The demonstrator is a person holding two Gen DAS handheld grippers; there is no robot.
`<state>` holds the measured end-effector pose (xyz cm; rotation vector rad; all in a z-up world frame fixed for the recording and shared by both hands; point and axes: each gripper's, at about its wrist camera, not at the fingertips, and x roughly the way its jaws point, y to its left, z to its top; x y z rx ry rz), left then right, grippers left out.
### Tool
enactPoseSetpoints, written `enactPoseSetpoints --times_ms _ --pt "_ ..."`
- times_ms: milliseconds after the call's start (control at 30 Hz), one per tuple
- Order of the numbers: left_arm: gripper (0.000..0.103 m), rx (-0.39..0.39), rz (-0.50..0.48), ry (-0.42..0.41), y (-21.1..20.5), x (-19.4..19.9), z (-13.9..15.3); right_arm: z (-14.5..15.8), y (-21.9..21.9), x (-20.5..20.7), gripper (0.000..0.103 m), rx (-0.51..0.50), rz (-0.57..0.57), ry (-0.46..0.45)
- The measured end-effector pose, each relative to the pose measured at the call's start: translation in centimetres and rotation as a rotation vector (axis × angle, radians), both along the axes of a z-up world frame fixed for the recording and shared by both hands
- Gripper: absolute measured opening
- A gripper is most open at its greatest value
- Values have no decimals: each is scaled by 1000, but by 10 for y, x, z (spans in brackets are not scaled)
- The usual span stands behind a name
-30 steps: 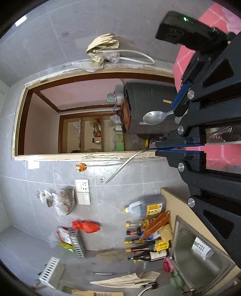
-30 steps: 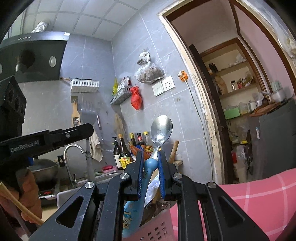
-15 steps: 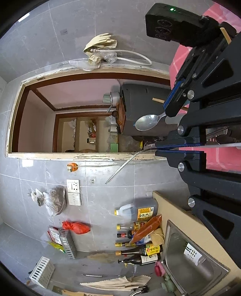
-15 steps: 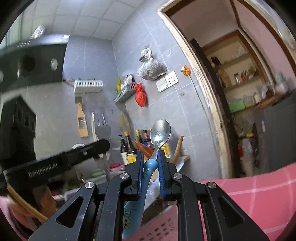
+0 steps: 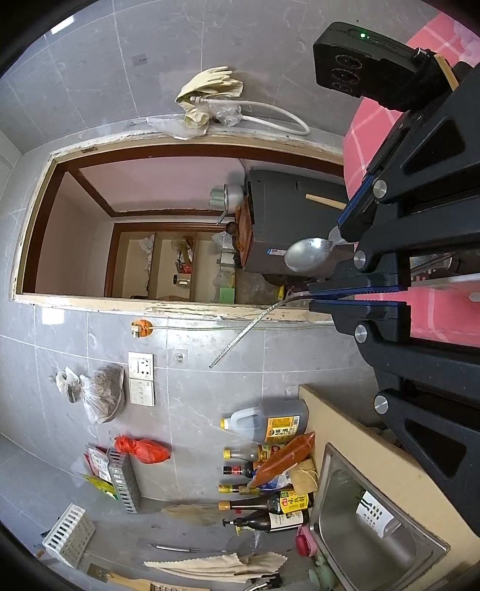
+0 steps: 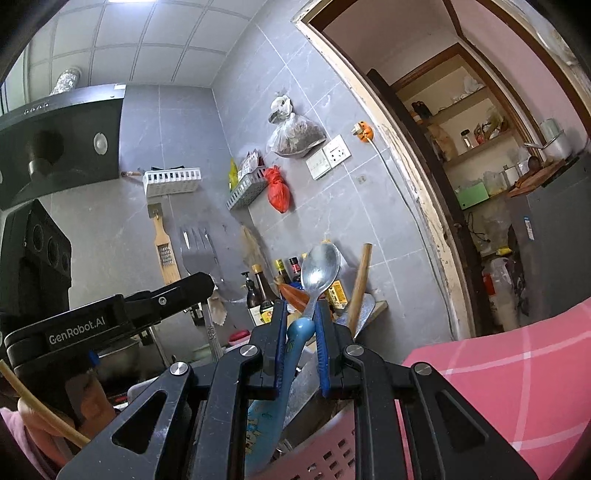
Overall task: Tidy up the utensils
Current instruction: 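Lower the fork and blue-handled spoon into the caddy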
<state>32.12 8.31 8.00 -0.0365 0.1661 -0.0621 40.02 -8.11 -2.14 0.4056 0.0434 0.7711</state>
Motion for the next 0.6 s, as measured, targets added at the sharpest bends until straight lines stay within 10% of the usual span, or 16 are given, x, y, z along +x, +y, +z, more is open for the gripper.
enactPoseSetpoints --times_ms 600 --pt "3 -3 -38 70 -3 6 -12 -1 -10 -10 2 -87 -1 15"
